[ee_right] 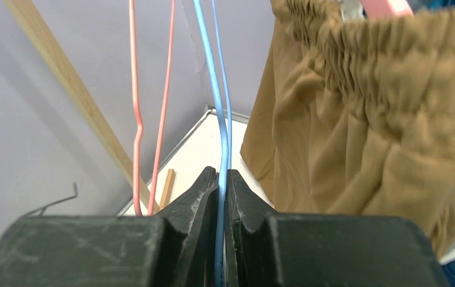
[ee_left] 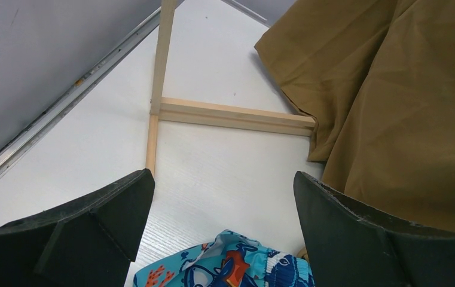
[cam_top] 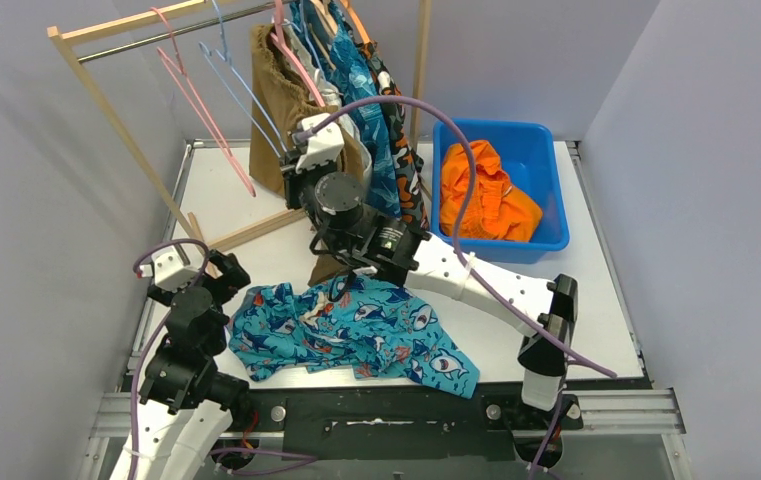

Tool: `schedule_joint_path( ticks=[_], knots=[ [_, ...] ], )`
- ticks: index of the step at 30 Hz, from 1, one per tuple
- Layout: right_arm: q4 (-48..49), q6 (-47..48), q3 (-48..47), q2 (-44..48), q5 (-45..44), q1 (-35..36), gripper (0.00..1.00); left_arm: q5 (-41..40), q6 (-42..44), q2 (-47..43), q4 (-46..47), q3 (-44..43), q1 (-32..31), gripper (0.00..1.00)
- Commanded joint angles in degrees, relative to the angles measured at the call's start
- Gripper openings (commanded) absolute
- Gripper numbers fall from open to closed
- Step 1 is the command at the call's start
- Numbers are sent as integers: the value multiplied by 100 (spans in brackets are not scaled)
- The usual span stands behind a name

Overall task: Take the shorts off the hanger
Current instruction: Place the hanger on the clothes rod.

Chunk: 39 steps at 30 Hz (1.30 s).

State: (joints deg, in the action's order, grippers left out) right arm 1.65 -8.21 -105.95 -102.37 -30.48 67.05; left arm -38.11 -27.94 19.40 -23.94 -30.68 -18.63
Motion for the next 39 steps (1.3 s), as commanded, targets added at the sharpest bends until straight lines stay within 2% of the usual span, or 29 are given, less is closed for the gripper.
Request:
schedule_joint_path(
  ticks=[1, 4, 8, 11, 14, 22, 24, 29, 36, 39],
  knots=[
    [-394, -30, -1005, -391, 363, -162, 0, 87, 87, 48, 204, -53, 22, 88],
    [-876, -142, -1642, -801, 1022, -375, 0, 132, 104, 88, 202, -61, 24, 88],
    [-1991, -260, -2843, -1442, 1369, -569, 0, 218, 130, 107, 197, -61, 31, 88],
    [-2013, -318, -2585, -1417, 1453, -592, 3, 244, 148, 123, 191, -61, 35, 88],
    [-1738, -379, -2004, -1172, 1598, -605, 13, 275, 154, 147, 202, -61, 33, 88],
    [-1675, -262, -1425, -725, 1956, -633, 47, 327, 166, 254, 199, -78, 43, 88],
    [-1444, -158, -926, -459, 2064, -631, 52, 326, 166, 266, 180, -87, 43, 88],
    [-125, 152, 1178, 581, 2229, -557, 61, 339, 156, 240, 166, -80, 40, 88],
    [1456, 257, 4007, 1727, 2608, -464, 66, 417, 175, 347, 207, -87, 53, 88],
    [1763, 505, 4638, 1927, 2945, -410, 68, 448, 180, 384, 206, -90, 60, 88]
  ],
)
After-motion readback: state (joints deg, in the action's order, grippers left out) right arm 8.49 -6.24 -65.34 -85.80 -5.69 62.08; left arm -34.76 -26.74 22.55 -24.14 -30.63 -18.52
